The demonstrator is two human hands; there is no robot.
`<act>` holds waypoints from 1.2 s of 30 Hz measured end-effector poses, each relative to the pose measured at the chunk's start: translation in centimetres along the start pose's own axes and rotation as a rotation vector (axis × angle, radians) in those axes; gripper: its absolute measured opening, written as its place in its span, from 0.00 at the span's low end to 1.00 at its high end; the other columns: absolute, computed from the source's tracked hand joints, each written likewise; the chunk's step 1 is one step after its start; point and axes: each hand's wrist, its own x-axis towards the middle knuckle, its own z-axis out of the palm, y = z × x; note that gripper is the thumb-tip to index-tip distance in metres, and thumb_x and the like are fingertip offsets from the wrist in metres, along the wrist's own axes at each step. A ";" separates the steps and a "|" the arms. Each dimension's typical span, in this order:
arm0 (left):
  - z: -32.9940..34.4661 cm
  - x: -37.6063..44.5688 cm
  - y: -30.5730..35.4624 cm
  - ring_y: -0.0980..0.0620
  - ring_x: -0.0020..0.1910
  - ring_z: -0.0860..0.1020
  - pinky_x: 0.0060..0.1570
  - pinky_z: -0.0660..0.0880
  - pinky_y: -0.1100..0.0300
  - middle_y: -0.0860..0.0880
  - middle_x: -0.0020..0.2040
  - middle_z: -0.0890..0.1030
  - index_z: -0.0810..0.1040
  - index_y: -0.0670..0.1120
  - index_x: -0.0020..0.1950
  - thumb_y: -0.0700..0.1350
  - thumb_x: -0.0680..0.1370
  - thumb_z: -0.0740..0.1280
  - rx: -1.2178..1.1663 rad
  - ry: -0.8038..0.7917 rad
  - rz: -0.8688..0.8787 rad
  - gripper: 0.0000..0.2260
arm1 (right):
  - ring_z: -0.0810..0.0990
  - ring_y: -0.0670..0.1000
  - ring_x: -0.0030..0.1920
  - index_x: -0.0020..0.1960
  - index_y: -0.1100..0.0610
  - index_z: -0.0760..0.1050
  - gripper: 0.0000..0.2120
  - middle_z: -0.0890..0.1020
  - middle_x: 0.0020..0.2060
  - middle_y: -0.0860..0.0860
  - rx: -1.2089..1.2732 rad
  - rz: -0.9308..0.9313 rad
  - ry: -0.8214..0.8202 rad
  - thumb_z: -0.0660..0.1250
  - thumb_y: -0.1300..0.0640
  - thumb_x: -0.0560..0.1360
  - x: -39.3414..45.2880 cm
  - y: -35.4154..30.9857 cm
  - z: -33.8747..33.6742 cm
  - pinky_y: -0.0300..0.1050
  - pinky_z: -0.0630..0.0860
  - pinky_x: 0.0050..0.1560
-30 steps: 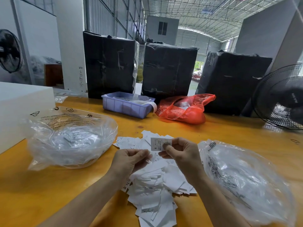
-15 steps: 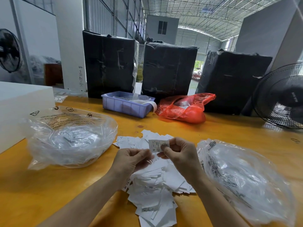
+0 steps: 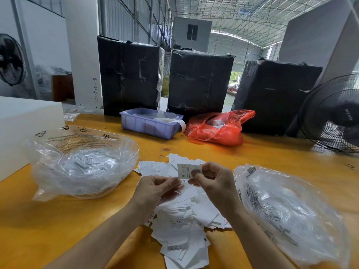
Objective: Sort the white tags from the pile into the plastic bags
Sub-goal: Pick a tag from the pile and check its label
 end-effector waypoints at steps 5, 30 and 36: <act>-0.1 0.0 0.0 0.50 0.33 0.82 0.33 0.79 0.64 0.38 0.40 0.84 0.84 0.36 0.39 0.41 0.66 0.71 -0.007 0.000 -0.002 0.08 | 0.85 0.52 0.35 0.40 0.66 0.76 0.04 0.84 0.38 0.57 0.003 -0.004 0.010 0.68 0.69 0.73 0.0 -0.1 0.0 0.42 0.81 0.37; -0.2 0.3 0.0 0.48 0.39 0.84 0.37 0.80 0.62 0.38 0.41 0.84 0.83 0.36 0.43 0.37 0.71 0.69 0.051 0.067 0.029 0.05 | 0.79 0.47 0.28 0.39 0.60 0.78 0.05 0.82 0.31 0.54 -0.034 0.207 -0.323 0.69 0.67 0.73 0.0 0.0 -0.5 0.39 0.77 0.33; 0.1 0.0 -0.2 0.48 0.38 0.83 0.35 0.79 0.61 0.39 0.40 0.84 0.83 0.36 0.42 0.41 0.67 0.71 0.040 0.062 0.020 0.09 | 0.74 0.41 0.29 0.46 0.56 0.80 0.10 0.77 0.28 0.46 -0.132 0.237 -0.396 0.61 0.60 0.79 0.0 0.0 0.2 0.36 0.76 0.35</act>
